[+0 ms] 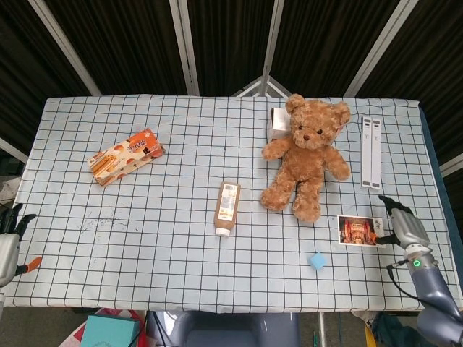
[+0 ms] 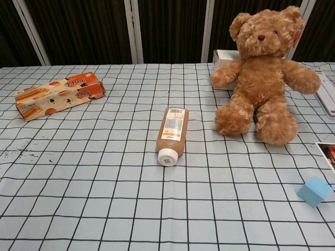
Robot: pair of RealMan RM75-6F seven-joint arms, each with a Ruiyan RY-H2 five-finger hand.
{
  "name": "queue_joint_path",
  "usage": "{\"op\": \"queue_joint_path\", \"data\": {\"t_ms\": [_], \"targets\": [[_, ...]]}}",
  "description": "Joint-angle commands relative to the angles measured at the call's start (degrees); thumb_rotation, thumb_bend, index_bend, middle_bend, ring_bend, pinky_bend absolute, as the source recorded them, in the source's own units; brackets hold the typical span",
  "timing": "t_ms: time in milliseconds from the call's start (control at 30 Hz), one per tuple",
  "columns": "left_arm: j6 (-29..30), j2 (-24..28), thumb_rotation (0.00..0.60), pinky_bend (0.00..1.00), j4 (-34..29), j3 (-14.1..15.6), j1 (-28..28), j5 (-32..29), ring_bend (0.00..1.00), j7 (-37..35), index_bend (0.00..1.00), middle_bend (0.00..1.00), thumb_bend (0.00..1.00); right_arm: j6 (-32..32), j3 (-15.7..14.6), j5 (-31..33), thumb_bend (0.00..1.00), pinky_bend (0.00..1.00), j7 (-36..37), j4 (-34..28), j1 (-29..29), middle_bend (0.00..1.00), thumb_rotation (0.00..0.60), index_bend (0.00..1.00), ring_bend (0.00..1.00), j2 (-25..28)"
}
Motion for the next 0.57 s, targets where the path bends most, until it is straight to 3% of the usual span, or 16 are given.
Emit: {"op": "queue_joint_path", "data": {"t_ms": [33,100,200,367,567], "targets": [[0.25,0.18,0.6,0.03,-0.18,0.25,0.21,0.52,0.0,-0.29,0.17,0.0,0.24,16.23,-7.17,-20.89,0.32,0.0,4.17,-2.16,-10.65,0.08,0.6,0.0,0.01,1.39],[0.44,0.24,0.6,0.03,-0.25,0.36,0.32,0.89,0.0,-0.44,0.17,0.0,0.24,20.5,-9.14,-28.0,0.32,0.0,6.13,1.78,-12.38,0.08,0.6,0.0,0.01,0.06],[0.6,0.27,0.6,0.03,-0.33,0.48,0.43,1.26,0.0,-0.43,0.17,0.0,0.24,27.81,-9.42,-34.23,0.32,0.0,7.18,8.77,-14.28,0.08,0.6,0.0,0.01,-2.97],[0.79,0.33,0.6,0.03,-0.26,0.41,0.58,1.18,0.0,-0.36,0.17,0.0,0.24,39.1,-6.6,-37.38,0.32,0.0,4.69,17.75,-16.92,0.08,0.6,0.0,0.01,-8.21],[0.9,0.73,0.6,0.03,-0.12,0.13,0.72,1.14,0.0,-1.51,0.17,0.0,0.24,41.48,-5.75,-37.68,0.32,0.0,5.59,21.38,-17.95,0.08,0.6,0.0,0.01,-10.06]]}}
